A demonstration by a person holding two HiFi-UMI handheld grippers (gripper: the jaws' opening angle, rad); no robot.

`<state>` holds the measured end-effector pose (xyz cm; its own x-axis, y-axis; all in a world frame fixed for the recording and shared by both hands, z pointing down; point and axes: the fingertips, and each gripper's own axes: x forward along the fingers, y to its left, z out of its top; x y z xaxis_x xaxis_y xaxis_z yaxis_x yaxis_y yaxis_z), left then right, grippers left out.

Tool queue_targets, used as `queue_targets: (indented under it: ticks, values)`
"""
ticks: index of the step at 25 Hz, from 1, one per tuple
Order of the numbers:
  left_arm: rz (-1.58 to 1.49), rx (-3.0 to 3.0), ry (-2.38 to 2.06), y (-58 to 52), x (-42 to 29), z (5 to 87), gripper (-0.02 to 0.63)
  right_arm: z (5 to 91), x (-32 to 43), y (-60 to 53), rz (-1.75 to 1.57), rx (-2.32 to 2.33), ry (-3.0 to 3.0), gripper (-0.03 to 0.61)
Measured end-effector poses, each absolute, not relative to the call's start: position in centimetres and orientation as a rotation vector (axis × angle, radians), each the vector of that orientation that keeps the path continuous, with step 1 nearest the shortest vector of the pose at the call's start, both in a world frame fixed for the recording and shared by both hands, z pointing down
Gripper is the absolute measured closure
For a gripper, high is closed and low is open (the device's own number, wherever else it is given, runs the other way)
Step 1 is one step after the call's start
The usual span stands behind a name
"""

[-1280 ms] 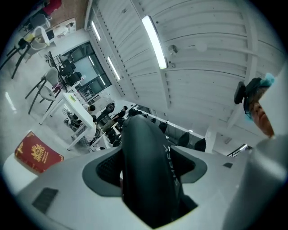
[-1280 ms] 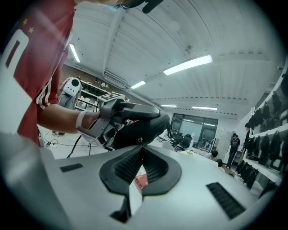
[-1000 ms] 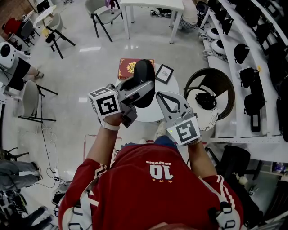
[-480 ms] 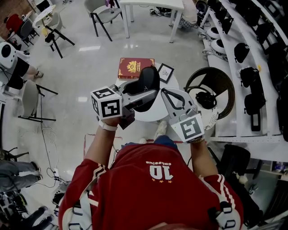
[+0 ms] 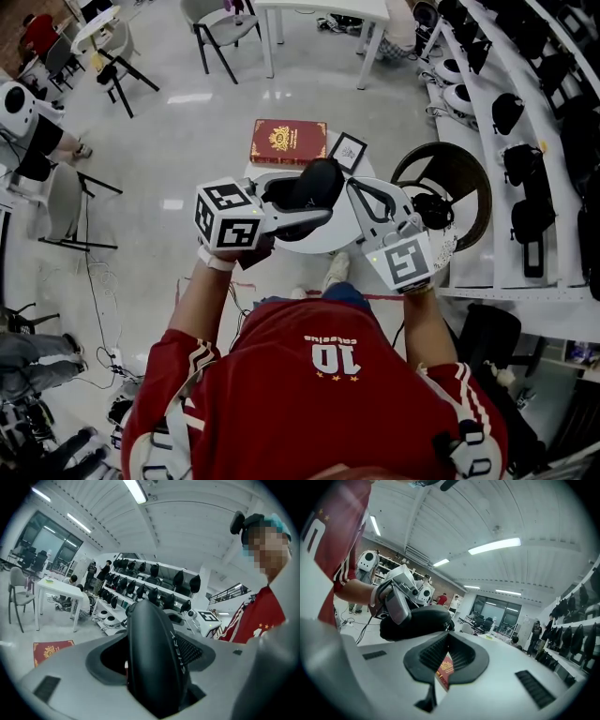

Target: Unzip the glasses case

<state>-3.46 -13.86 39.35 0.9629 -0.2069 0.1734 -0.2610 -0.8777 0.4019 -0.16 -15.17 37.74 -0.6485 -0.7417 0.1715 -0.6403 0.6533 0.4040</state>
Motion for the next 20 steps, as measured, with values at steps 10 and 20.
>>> queue_targets:
  ticks: [10,20]
  values:
    - [0.452,2.733,-0.221,-12.1,-3.2,41.2,0.299,39.1,-0.2,-15.1,-0.442,1.014,-2.485,0.563]
    - [0.626,2.732,-0.097,-10.9,-3.2,43.1,0.301,41.0,-0.4,-14.7,-0.452,0.900,-2.452,0.563]
